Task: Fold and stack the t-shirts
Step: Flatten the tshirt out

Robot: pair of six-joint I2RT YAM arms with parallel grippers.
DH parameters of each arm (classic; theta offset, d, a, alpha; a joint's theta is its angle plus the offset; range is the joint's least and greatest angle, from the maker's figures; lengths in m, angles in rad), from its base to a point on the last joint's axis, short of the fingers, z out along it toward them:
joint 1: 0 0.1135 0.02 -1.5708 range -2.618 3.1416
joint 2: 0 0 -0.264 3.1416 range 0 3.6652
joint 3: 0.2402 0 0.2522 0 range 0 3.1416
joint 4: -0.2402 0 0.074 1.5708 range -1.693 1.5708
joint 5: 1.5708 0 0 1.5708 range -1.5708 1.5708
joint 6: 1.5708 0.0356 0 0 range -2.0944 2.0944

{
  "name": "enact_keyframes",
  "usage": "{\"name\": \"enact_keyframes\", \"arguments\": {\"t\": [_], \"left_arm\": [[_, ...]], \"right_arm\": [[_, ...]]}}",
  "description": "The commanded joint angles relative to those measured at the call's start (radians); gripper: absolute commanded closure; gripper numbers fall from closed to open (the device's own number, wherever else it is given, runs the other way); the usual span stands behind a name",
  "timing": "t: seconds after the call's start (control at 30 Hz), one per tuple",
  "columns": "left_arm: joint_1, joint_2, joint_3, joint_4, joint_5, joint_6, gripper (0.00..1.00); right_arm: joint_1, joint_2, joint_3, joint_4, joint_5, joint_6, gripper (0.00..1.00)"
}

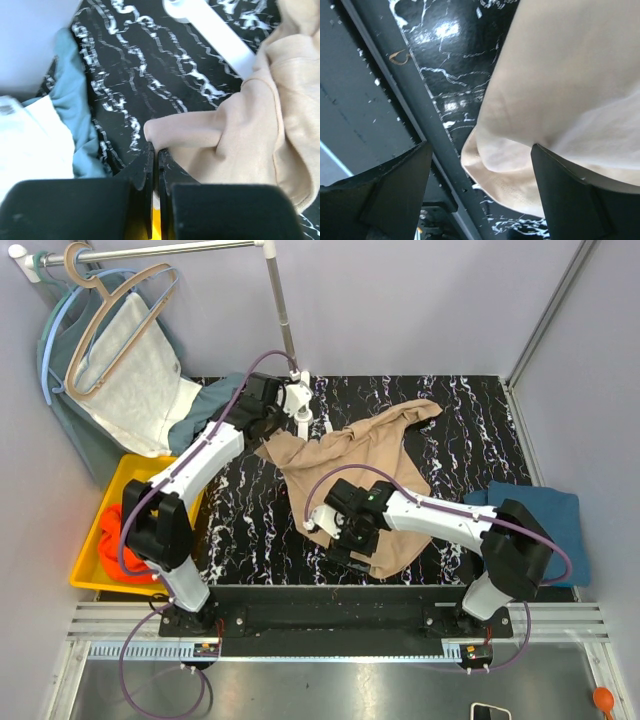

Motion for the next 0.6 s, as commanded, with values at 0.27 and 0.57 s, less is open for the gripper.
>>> {"name": "enact_keyframes", "arguments": {"t": [0.27, 0.57], "left_arm": [[-0.005, -0.192, 0.311, -0.027, -0.058, 0.015, 1.00], [-0.116, -0.261, 0.434, -0.026, 0.032, 0.073, 1.00]], "right_arm": [[0.014, 0.009, -0.025, 0.087, 0.043, -0.012, 0.12], [0.040, 0.038, -0.037, 0.119, 0.059, 0.002, 0.14]]}}
